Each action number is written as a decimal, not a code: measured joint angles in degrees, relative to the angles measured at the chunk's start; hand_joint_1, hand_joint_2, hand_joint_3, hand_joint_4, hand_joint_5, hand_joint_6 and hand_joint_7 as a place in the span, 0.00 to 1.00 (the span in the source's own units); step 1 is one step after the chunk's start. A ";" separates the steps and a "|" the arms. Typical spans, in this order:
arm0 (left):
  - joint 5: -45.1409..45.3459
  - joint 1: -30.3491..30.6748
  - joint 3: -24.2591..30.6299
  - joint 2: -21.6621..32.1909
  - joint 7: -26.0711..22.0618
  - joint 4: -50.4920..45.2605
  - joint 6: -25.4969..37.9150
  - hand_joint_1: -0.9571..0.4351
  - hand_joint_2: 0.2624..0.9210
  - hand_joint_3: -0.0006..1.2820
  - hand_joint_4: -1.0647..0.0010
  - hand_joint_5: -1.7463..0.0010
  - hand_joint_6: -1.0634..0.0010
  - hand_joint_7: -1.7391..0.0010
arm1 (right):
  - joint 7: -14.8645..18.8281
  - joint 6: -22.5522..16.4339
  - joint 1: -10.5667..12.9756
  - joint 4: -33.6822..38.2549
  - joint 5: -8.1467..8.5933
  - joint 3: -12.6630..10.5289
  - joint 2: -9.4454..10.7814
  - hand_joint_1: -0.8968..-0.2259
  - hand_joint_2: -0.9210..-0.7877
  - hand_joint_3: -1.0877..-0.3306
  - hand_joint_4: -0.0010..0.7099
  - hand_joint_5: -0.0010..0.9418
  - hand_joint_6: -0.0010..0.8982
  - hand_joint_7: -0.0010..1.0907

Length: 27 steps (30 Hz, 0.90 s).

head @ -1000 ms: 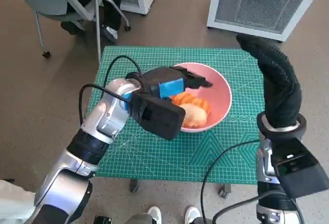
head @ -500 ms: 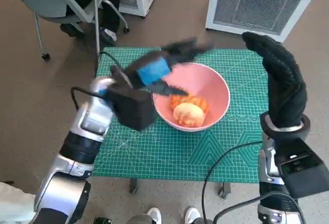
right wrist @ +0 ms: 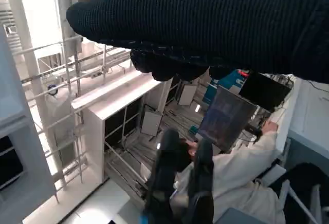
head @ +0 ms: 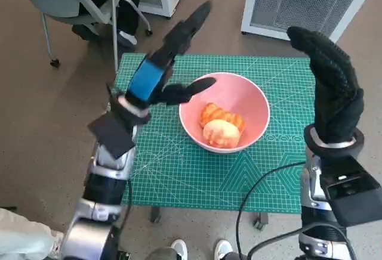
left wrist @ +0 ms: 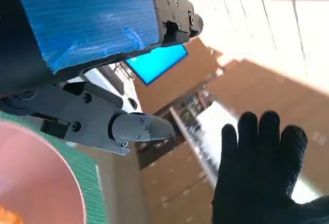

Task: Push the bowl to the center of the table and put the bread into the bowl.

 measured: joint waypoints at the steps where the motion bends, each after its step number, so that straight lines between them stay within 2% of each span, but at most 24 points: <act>1: -0.35 0.61 0.15 -0.15 0.06 -0.52 0.02 0.35 1.00 0.34 0.84 0.97 0.86 0.90 | -0.10 0.19 -0.03 -0.14 0.00 -0.03 0.00 0.50 0.00 0.48 0.42 0.00 0.02 0.64; 2: -0.66 1.03 0.27 -0.27 0.15 -0.98 0.05 0.35 1.00 0.34 0.83 0.96 0.91 0.81 | -0.19 0.38 -0.05 -0.25 -0.01 -0.04 0.01 0.49 0.00 0.48 0.42 0.00 0.02 0.64; 4: -1.95 2.03 0.71 -0.69 0.17 -2.45 0.35 0.35 1.00 0.35 0.83 0.96 0.95 0.74 | -0.34 0.89 -0.18 -0.52 -0.06 -0.02 0.05 0.50 0.00 0.48 0.42 0.00 0.02 0.64; 8: -4.14 3.20 1.25 -1.51 0.14 -4.50 0.48 0.35 1.00 0.35 0.82 0.95 0.99 0.67 | -0.39 1.61 -0.65 -0.90 -0.07 0.07 0.07 0.50 0.00 0.48 0.42 0.00 0.02 0.63; 18: -5.63 5.72 1.54 -2.20 -0.49 -6.06 -0.81 0.35 1.00 0.34 0.82 0.92 1.00 0.62 | -0.39 3.11 -1.56 -1.38 -0.14 0.68 0.10 0.51 0.00 0.48 0.44 0.01 0.02 0.63; 23: -5.56 6.09 1.96 -2.19 -0.50 -5.91 -2.05 0.35 1.00 0.34 0.96 0.75 1.00 0.61 | -0.37 3.77 -1.65 -1.38 0.00 0.91 0.10 0.51 0.00 0.48 0.44 0.01 0.02 0.63; 27: -5.17 6.10 2.15 -2.10 -0.34 -5.67 -2.93 0.35 1.00 0.34 0.99 0.71 1.00 0.60 | -0.34 4.25 -1.71 -1.41 0.13 1.07 0.11 0.50 0.00 0.48 0.45 0.01 0.02 0.63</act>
